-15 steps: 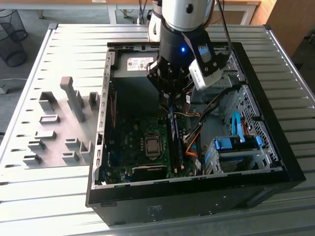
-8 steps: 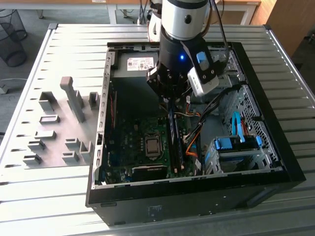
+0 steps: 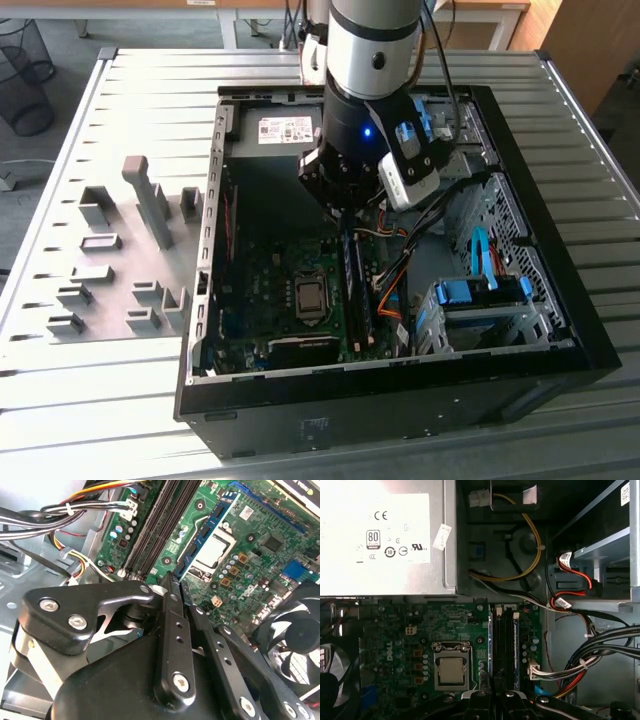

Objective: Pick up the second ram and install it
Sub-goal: 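Insert the second ram into the second slot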

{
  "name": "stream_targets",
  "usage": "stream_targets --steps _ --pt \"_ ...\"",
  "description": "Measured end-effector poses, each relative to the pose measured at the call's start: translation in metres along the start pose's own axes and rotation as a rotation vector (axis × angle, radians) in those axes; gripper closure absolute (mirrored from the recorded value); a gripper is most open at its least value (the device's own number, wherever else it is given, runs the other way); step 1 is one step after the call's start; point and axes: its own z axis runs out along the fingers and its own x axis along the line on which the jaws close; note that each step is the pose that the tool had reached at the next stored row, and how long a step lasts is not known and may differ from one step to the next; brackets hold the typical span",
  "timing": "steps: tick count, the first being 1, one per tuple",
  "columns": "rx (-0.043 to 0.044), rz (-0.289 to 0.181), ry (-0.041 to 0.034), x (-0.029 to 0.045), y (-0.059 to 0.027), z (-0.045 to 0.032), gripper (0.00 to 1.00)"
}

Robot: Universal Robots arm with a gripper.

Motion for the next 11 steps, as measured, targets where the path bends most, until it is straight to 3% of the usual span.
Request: stream_targets --steps 7,11 --pt "-0.0005 -0.001 -0.0005 0.0001 -0.0003 0.0011 0.87" --pt "0.0000 -0.031 -0.0005 -0.0003 -0.0004 0.0073 0.87"
